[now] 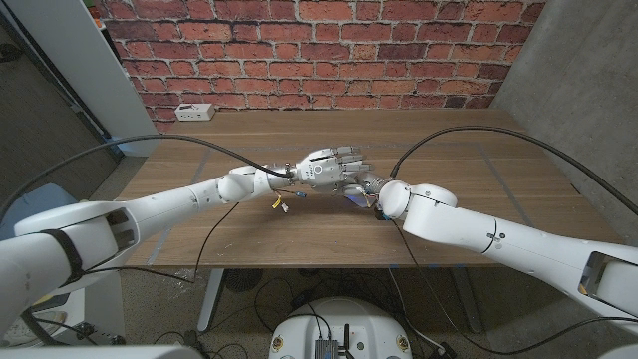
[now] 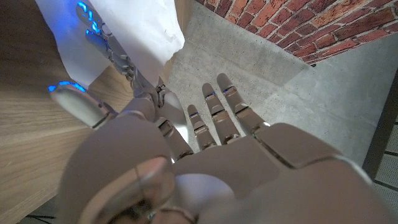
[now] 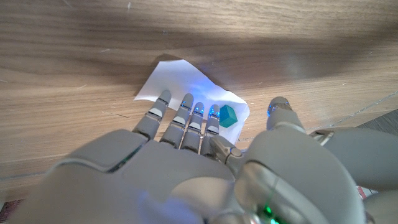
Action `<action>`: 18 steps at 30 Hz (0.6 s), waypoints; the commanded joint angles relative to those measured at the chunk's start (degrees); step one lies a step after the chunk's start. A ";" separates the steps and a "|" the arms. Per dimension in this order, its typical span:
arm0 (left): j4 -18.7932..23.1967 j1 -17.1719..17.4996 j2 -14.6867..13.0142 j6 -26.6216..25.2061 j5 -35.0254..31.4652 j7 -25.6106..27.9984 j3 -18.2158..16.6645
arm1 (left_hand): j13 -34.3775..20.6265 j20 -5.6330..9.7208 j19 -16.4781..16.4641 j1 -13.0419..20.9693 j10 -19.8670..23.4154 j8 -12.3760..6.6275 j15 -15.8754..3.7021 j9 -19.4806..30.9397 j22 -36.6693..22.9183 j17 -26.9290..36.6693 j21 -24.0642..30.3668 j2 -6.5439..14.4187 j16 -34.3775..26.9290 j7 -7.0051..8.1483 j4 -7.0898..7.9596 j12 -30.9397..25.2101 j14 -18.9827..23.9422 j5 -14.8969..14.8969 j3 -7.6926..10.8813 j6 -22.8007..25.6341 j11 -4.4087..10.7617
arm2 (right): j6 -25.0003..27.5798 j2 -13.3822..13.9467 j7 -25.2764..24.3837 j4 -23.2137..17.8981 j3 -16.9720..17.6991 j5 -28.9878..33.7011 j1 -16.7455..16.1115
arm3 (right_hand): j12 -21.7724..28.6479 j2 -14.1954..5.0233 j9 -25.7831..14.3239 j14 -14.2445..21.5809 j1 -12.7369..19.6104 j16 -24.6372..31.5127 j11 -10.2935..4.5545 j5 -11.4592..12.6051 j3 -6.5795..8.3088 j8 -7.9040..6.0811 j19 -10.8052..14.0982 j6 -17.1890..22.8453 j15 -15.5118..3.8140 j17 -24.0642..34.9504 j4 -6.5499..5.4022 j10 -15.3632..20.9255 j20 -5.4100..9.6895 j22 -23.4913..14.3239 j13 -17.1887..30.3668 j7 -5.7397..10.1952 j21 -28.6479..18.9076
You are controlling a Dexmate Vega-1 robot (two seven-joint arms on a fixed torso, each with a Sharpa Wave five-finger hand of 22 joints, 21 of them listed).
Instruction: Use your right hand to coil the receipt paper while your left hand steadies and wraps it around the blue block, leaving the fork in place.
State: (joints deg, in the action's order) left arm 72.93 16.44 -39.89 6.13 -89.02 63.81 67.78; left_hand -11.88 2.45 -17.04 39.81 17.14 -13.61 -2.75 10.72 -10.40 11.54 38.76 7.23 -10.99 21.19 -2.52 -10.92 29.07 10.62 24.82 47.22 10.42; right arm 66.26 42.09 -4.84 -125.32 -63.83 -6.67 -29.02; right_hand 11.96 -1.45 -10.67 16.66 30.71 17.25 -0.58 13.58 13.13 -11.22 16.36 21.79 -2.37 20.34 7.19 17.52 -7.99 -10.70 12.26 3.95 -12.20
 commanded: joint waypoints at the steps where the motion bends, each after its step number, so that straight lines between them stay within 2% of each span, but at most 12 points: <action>1: 1.75 7.59 1.78 5.23 1.19 0.19 -12.97 | -0.24 -0.74 0.19 -2.52 1.90 2.18 -9.83 0.01 -0.05 -0.04 -0.32 0.80 -0.30 -8.56 0.34 -1.17 -0.31 -0.14 0.63 -32.39 -0.41 | 1.28 0.91 -2.42 -2.54 0.10 2.38 -0.85 | -0.67 -0.22 -0.10 -2.04 1.18 -1.12 -0.35 0.57 0.17 0.11 -0.13 -0.27 -0.36 -0.19 0.80 -1.72 -0.13 -0.10 0.05 0.48 -0.06; 2: 2.20 8.01 1.58 4.63 0.84 0.19 -13.49 | -0.21 -0.74 -0.20 -0.48 3.49 1.79 -9.95 -0.01 0.04 -0.41 -0.49 1.23 -0.39 -8.56 -2.46 -1.59 0.20 0.09 3.21 -30.73 -0.21 | 1.63 0.98 -2.47 -2.64 0.16 2.40 -0.87 | -0.80 -0.15 -0.11 -2.39 1.52 -1.34 -0.56 0.63 0.24 0.11 -0.14 -0.29 -0.21 -0.32 1.00 -2.19 -0.26 -0.10 0.05 0.58 -0.06; 4: 3.00 8.31 1.01 4.36 0.73 0.19 -14.10 | -0.28 -0.57 -0.40 -0.72 6.03 1.28 -9.70 0.03 0.05 -0.45 -0.78 0.32 -0.50 -8.61 -4.20 -2.20 0.48 -0.21 4.66 -28.07 0.34 | 2.43 0.95 -2.84 -2.78 0.59 2.26 -1.20 | -0.81 -0.18 -0.11 -2.91 2.04 -1.65 -0.48 0.73 0.41 0.16 -0.15 -0.44 -0.09 -0.46 1.27 -2.38 -0.41 -0.09 0.04 0.72 -0.05; 8: 5.09 8.52 -0.80 -0.26 -0.10 0.19 -13.45 | -0.60 -0.55 0.11 -2.33 7.04 1.36 -9.74 0.01 0.06 -0.46 -1.40 -1.94 -0.28 -8.56 -5.27 -2.30 -0.14 -0.46 4.82 -26.58 0.35 | 3.22 0.84 -3.76 -3.04 1.23 2.10 -1.88 | -0.98 -0.02 -0.12 -4.03 2.42 -2.23 -0.65 0.83 0.43 0.23 -0.38 -0.70 0.12 -0.64 1.42 -3.21 -0.68 -0.09 0.03 0.78 0.03; 12: 7.00 8.09 -2.74 -2.36 0.10 0.19 -12.56 | -0.67 -0.62 0.48 -2.40 6.90 1.48 -9.78 0.01 0.06 -0.47 -1.64 -2.22 -0.15 -8.54 -5.59 -2.19 -0.57 -0.43 5.05 -26.54 0.37 | 4.21 0.61 -3.80 -2.89 0.90 1.89 -1.44 | -0.96 0.01 -0.13 -4.18 2.15 -2.29 -0.56 0.83 0.28 0.31 -0.61 -0.95 0.32 -0.65 1.22 -3.37 -1.25 -0.08 0.03 0.91 0.11; 16: 8.35 9.73 -3.15 -3.73 0.71 0.19 -14.42 | -0.73 -0.71 0.75 -2.47 6.95 1.56 -9.80 0.01 0.05 -0.45 -1.82 -2.30 -0.14 -8.53 -5.77 -2.17 -0.75 -0.39 5.28 -26.46 0.43 | 4.63 0.55 -4.54 -2.90 1.10 1.73 -1.63 | -0.92 0.09 -0.13 -4.21 1.96 -2.32 -0.61 0.82 0.16 0.29 -0.60 -0.96 0.31 -0.67 1.10 -3.42 -1.55 -0.08 0.03 0.90 0.10; 18: 9.02 11.56 -2.62 -4.35 1.19 0.19 -16.73 | -0.75 -0.75 0.79 -2.54 7.02 1.58 -9.78 0.02 0.04 -0.43 -1.86 -2.25 -0.18 -8.53 -5.77 -2.18 -0.73 -0.38 5.36 -26.42 0.42 | 5.03 0.61 -5.69 -3.35 1.74 1.87 -2.24 | -0.86 0.10 -0.14 -4.61 1.86 -2.50 -0.35 0.84 0.09 0.30 -0.70 -1.03 0.51 -0.70 1.02 -3.43 -1.55 -0.08 0.02 0.92 0.14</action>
State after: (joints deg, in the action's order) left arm 78.43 23.90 -41.13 5.48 -88.14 64.30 55.68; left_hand -12.42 1.74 -16.34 37.19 23.60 -12.26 -2.72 10.65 -10.41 10.92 37.26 5.22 -11.32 12.58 -7.83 -12.83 28.41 9.89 30.00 20.75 10.74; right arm 69.14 42.70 -7.88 -127.93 -63.28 -5.21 -30.41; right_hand 11.00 -1.37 -10.68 12.55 32.45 15.03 -1.12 14.00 13.46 -11.00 15.76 20.87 -2.05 19.61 8.30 14.30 -9.06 -10.57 12.27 4.84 -12.22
